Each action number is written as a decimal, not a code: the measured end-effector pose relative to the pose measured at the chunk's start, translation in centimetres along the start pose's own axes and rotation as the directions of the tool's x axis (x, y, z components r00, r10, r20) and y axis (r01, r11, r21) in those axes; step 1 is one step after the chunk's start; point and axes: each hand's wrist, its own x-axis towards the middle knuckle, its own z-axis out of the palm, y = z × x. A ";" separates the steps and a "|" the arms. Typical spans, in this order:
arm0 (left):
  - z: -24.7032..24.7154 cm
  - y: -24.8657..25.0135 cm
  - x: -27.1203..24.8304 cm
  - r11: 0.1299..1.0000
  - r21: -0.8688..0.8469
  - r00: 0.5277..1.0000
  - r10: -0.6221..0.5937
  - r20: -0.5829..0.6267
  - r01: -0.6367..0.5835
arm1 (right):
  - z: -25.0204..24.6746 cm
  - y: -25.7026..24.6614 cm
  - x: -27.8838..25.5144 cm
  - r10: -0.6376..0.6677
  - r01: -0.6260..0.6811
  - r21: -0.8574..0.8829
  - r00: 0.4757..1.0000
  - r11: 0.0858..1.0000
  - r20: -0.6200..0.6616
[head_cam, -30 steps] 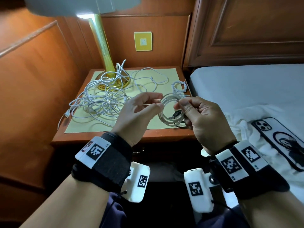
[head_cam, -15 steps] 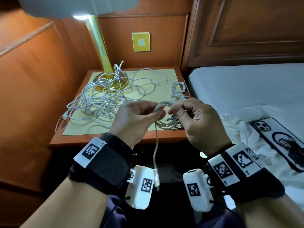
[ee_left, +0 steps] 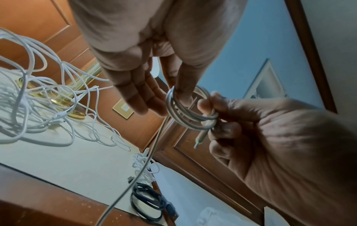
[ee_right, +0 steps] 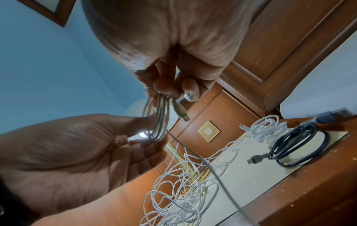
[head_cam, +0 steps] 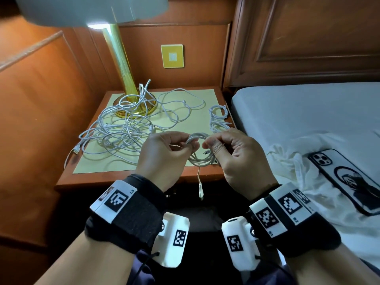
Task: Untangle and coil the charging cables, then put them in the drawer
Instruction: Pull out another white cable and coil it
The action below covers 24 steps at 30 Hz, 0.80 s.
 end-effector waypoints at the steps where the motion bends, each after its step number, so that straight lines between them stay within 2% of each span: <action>1: -0.1 0.0 -0.1 1.000 0.016 1.000 0.000 0.004 -0.001 | 0.0 0.0 0.0 -0.002 0.002 -0.004 1.000 1.000 0.006; 4: -0.2 0.0 -0.1 1.000 0.003 1.000 0.010 0.027 -0.010 | 0.1 0.1 -0.2 -0.013 0.013 -0.019 1.000 1.000 0.018; 11: 0.4 0.1 -0.3 0.963 -0.255 0.990 -0.048 0.135 0.081 | 0.1 0.1 0.0 0.052 -0.052 -0.021 0.998 0.998 -0.024; 16: 0.1 1.0 -0.1 0.839 -0.498 0.959 -0.088 0.271 0.217 | 0.1 0.1 0.0 0.057 -0.062 -0.063 0.996 0.996 -0.071; 18: 0.0 1.3 -0.1 0.803 -0.538 0.943 -0.089 0.319 0.258 | 0.4 0.4 0.1 0.035 -0.045 -0.098 0.994 0.994 -0.102; 21: 0.3 1.6 -0.2 0.872 -0.457 0.957 -0.041 0.288 0.175 | 0.5 0.7 0.2 0.006 -0.023 -0.127 0.991 0.992 -0.136; 24: 0.6 1.4 -0.5 0.965 -0.262 0.988 0.036 0.151 0.004 | 0.4 0.9 0.1 -0.048 0.022 -0.148 0.984 0.989 -0.172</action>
